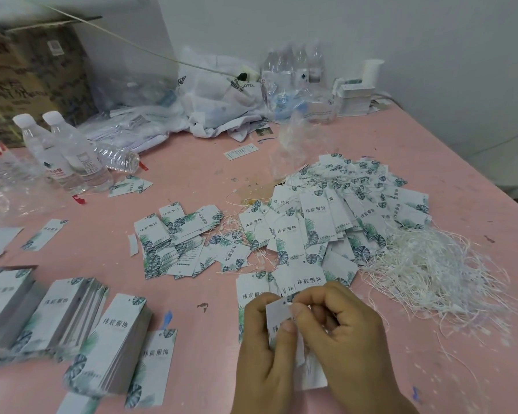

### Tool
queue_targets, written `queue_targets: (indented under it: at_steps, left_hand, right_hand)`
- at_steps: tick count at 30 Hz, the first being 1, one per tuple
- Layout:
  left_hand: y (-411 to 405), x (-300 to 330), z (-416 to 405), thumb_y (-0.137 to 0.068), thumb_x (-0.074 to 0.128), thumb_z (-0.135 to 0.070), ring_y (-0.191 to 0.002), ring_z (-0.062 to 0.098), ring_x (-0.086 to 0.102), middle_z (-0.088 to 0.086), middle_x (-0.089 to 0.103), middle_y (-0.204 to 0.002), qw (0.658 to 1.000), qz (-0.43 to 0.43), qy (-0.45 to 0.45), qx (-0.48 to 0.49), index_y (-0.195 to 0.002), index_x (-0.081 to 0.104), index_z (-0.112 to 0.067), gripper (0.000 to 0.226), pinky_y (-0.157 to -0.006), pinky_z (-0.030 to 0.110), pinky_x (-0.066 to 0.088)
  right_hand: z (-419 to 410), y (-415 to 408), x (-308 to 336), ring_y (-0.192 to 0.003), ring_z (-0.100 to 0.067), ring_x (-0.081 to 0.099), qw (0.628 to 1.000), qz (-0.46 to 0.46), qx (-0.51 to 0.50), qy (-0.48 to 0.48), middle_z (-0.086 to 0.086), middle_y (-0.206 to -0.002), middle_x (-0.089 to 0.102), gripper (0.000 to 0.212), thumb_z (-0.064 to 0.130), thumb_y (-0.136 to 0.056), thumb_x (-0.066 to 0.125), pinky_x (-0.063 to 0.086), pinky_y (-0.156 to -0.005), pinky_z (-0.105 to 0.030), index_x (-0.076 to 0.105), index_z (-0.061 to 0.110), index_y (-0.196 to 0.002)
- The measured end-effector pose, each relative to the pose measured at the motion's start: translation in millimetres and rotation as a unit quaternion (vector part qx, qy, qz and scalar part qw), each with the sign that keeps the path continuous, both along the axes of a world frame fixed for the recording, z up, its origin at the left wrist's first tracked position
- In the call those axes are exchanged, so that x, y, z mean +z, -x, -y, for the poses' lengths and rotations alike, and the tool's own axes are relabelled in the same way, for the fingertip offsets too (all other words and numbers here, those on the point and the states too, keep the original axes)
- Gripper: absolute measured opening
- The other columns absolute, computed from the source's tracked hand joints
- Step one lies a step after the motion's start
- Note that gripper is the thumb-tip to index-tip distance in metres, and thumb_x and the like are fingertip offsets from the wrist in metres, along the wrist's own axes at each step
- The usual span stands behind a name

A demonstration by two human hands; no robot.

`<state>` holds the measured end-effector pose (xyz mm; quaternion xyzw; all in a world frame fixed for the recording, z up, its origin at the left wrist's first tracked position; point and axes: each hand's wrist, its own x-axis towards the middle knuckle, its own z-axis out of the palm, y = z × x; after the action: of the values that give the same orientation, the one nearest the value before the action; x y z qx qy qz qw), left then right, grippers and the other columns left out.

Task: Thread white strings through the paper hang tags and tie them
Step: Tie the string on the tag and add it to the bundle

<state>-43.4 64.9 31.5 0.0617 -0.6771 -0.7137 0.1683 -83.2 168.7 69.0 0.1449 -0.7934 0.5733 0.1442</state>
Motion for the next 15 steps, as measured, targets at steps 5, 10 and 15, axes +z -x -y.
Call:
queue_targets:
  at_steps: [5, 10, 15]
  left_hand:
    - [0.2, -1.7, -1.5, -0.082, 0.056, -0.049, -0.061, 0.000, 0.058, -0.014, 0.066, -0.075, 0.999, -0.021, 0.040, -0.006, -0.101, 0.056, -0.049, 0.019, -0.056, 0.013, 0.047]
    - [-0.3, 4.1, -1.2, -0.083, 0.056, -0.043, -0.069, 0.001, 0.063, -0.013, 0.070, -0.085, 0.998, -0.047, 0.024, -0.033, -0.106, 0.059, -0.044, 0.023, -0.062, 0.013, 0.049]
    - [9.2, 4.6, 6.9, -0.085, 0.054, -0.042, -0.083, 0.020, 0.066, 0.008, 0.070, -0.092, 0.994, -0.030, -0.099, -0.046, -0.094, 0.074, -0.021, 0.031, -0.072, 0.034, 0.050]
  right_hand:
    - [-0.9, 0.8, -0.6, -0.053, -0.001, 0.047, 1.000, -0.005, -0.007, -0.012, 0.009, -0.064, 0.051, 0.011, 0.018, -0.073, 0.072, 0.035, -0.055, -0.004, 0.069, 0.029, -0.072]
    - [-2.1, 1.5, -2.0, -0.054, 0.001, 0.046, 0.999, -0.025, -0.018, -0.040, 0.014, -0.064, 0.047, 0.014, 0.017, -0.073, 0.072, 0.033, -0.055, -0.003, 0.068, 0.031, -0.072]
    - [-5.5, 3.7, -3.4, -0.054, -0.001, 0.045, 1.000, -0.012, -0.011, -0.023, 0.007, -0.063, 0.048, 0.013, 0.018, -0.074, 0.071, 0.033, -0.055, -0.005, 0.068, 0.030, -0.071]
